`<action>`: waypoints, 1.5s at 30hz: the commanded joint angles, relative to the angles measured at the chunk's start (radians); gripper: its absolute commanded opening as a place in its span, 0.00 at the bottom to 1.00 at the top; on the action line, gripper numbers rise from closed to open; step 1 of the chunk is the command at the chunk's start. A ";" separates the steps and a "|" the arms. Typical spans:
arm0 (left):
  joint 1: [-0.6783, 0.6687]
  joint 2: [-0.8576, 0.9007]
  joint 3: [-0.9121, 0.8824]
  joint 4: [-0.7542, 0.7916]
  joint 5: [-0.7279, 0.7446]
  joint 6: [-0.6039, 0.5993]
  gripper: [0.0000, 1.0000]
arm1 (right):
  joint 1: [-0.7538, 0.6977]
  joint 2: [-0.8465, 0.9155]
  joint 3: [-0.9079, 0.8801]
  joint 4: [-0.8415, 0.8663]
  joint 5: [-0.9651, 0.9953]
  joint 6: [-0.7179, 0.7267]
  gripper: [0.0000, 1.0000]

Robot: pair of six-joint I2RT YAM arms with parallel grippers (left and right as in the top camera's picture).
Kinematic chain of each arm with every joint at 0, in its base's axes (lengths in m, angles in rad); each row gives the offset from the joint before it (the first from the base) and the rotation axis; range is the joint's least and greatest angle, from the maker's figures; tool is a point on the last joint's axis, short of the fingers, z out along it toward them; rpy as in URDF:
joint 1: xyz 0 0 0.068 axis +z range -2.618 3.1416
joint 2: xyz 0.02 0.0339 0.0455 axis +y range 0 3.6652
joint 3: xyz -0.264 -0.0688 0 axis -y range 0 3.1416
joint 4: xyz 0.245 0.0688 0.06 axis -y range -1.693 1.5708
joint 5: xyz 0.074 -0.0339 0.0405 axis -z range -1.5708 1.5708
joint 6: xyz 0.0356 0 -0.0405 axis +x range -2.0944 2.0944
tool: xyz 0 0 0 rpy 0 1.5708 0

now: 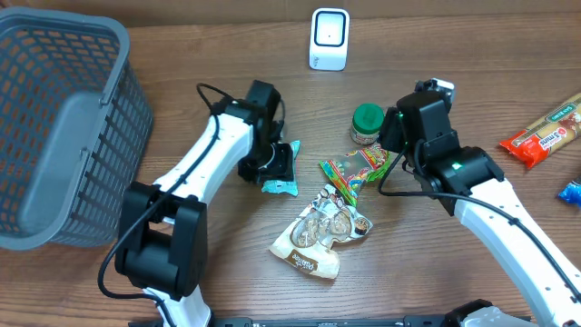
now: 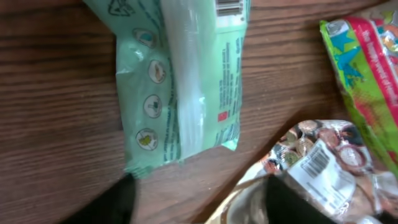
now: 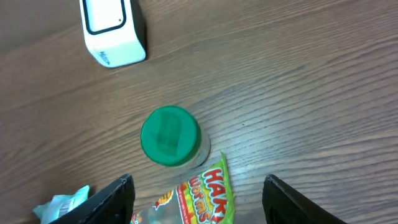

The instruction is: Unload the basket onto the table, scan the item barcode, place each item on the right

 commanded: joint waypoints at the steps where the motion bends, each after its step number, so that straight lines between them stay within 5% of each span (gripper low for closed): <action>1: -0.065 -0.017 -0.012 0.012 -0.139 -0.092 0.72 | -0.010 -0.013 0.015 0.007 -0.033 0.003 0.67; 12: -0.216 0.003 -0.014 0.031 -0.517 -0.265 0.98 | -0.010 -0.012 0.015 0.022 -0.114 0.000 0.69; 32: -0.155 0.110 -0.020 0.127 -0.443 -0.220 0.96 | -0.010 -0.012 0.015 0.031 -0.192 -0.003 0.69; 35: -0.154 0.111 -0.020 0.148 -0.394 -0.188 0.90 | -0.010 -0.012 0.015 0.041 -0.203 -0.004 0.69; 41: -0.151 0.112 -0.020 0.148 -0.394 -0.181 0.58 | -0.010 -0.012 0.015 0.041 -0.205 -0.008 0.70; 45: -0.151 0.114 -0.023 0.148 -0.394 -0.177 0.59 | -0.010 -0.012 0.015 0.041 -0.206 -0.008 0.70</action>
